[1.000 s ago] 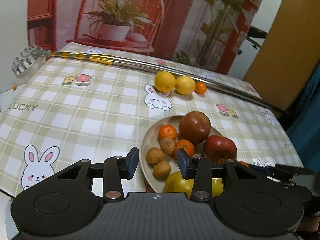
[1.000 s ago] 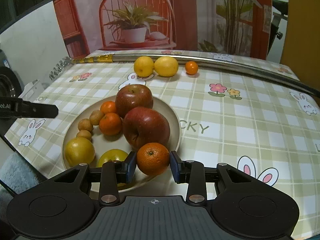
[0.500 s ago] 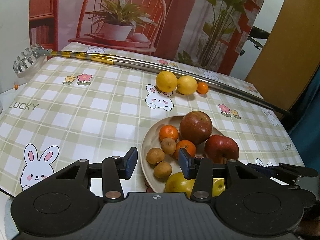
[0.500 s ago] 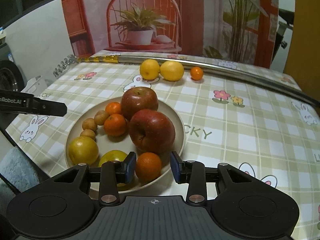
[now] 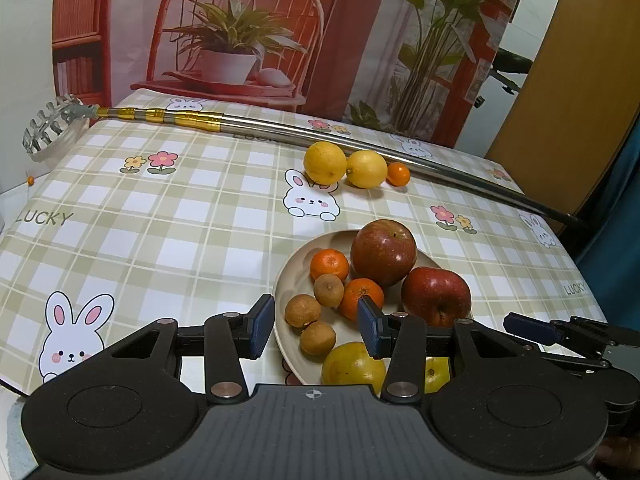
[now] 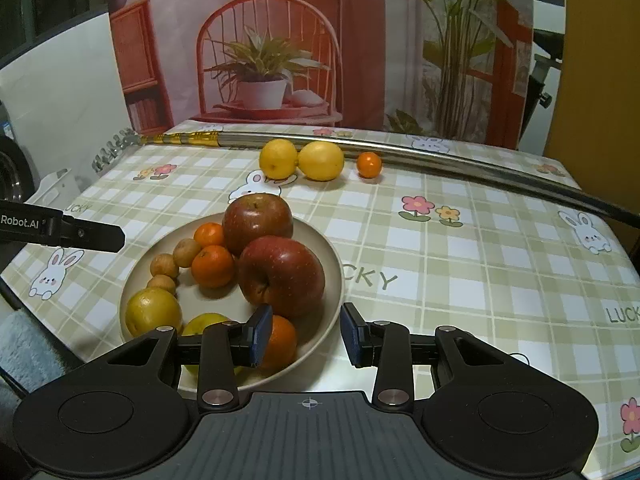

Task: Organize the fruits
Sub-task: 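Lower the tangerine into the plate and open the right gripper, then reach to the small tangerine by the pole and grasp it with left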

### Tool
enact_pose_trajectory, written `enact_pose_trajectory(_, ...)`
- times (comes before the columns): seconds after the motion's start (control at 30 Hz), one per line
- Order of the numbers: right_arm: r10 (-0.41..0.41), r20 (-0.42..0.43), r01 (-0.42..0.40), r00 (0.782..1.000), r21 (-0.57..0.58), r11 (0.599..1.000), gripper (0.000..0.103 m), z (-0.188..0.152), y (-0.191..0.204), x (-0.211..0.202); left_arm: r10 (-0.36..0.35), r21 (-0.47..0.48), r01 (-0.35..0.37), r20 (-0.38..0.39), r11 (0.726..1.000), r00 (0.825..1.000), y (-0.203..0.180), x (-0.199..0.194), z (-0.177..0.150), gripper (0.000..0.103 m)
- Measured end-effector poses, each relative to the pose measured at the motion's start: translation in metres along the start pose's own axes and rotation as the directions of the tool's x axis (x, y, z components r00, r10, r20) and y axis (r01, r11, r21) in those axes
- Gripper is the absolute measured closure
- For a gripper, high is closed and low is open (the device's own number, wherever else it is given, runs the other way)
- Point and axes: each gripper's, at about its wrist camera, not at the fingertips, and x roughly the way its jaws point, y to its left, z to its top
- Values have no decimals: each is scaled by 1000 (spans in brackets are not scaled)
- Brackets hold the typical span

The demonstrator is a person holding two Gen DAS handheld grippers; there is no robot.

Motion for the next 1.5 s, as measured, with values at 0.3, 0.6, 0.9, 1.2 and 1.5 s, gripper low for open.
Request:
enact_pose_trajectory(0.3,-14,24,14,1000,11,1000,69,4,-4,-2,-5,-12,5,2,1000,1000,4,1,1,55)
enact_pose_trajectory(0.6,-35,86,27,996,89,996,68,35,-41,2,5,-30,-5,3,1000,1000,25,7,34,55)
enact_pose_trajectory(0.9,-56,150,36,987,131,991,68,76,-87,17,-25,112,22,26,993,999,-9,24,94,55)
enact_pose_trajectory(1.2,-66,178,35,982,169,985,68,98,-124,37,-113,234,119,-40,965,993,-67,74,136,55)
enact_pose_trajectory(1.5,-66,169,27,983,224,974,68,94,-148,64,-122,284,140,-82,948,989,-117,167,157,55)
